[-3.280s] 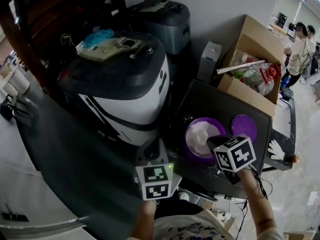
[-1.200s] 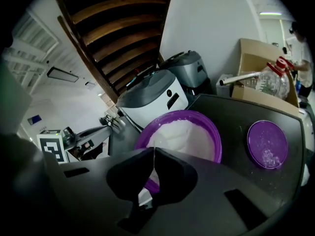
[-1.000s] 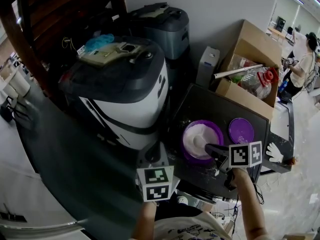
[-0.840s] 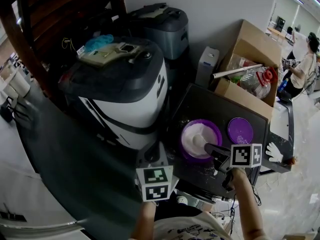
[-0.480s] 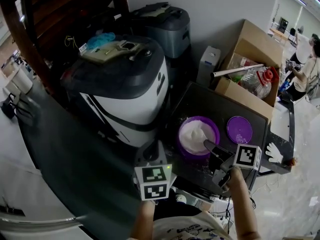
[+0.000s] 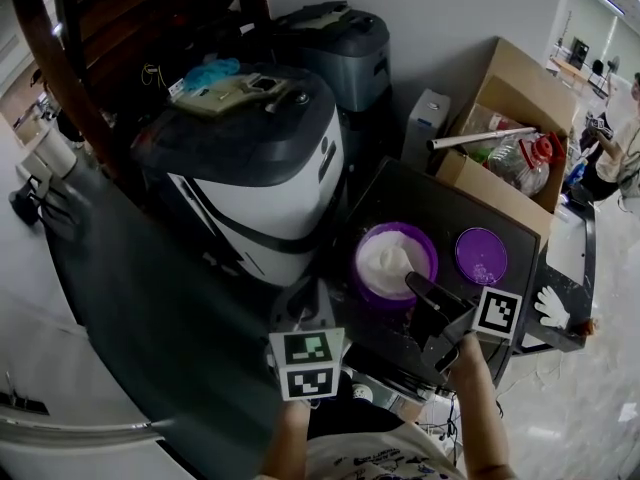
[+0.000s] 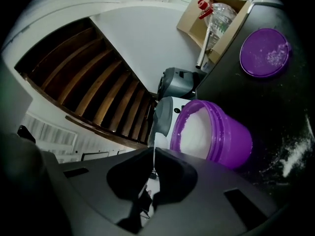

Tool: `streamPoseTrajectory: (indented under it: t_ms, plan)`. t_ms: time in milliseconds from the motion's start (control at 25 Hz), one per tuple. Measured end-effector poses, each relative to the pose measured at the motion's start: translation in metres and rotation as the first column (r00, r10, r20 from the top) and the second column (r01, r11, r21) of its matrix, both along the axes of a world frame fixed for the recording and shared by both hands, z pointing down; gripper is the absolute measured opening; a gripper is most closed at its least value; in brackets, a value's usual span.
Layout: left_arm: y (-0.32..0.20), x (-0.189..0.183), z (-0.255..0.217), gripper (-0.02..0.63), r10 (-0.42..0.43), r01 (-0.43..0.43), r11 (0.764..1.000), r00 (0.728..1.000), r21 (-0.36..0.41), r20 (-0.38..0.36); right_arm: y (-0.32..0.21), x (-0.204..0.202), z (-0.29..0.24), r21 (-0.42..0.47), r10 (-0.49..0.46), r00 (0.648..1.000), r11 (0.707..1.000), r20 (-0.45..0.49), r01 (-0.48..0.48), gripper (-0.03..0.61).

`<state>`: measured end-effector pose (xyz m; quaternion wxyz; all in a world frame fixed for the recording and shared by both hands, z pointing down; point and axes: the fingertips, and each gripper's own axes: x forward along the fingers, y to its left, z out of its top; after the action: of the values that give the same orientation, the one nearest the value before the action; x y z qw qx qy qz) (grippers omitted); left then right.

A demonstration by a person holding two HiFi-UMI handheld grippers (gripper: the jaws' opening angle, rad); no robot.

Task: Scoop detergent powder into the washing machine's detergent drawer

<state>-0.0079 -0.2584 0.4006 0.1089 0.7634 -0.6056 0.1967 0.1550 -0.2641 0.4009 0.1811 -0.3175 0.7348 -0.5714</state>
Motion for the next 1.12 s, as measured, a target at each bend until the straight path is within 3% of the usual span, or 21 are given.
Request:
streamPoseTrajectory:
  t_ms: [280,680,1120]
  plan:
    - [0.012,-0.012,0.003,0.002,-0.025,0.025,1.000,1.000,-0.004,0.000,0.016,-0.020,-0.011,0.033,-0.044,0.998,0.999,0.046,0.042,0.020]
    - [0.036,-0.055,0.020,0.002,-0.066,0.065,0.997,0.998,-0.034,-0.004,0.043,-0.064,0.003,0.032,-0.089,0.995,0.996,0.038,0.088,0.020]
    - [0.059,-0.078,0.048,0.002,0.000,-0.001,0.996,1.000,-0.084,-0.014,0.069,-0.091,0.027,0.006,-0.045,0.998,0.999,-0.032,0.045,0.020]
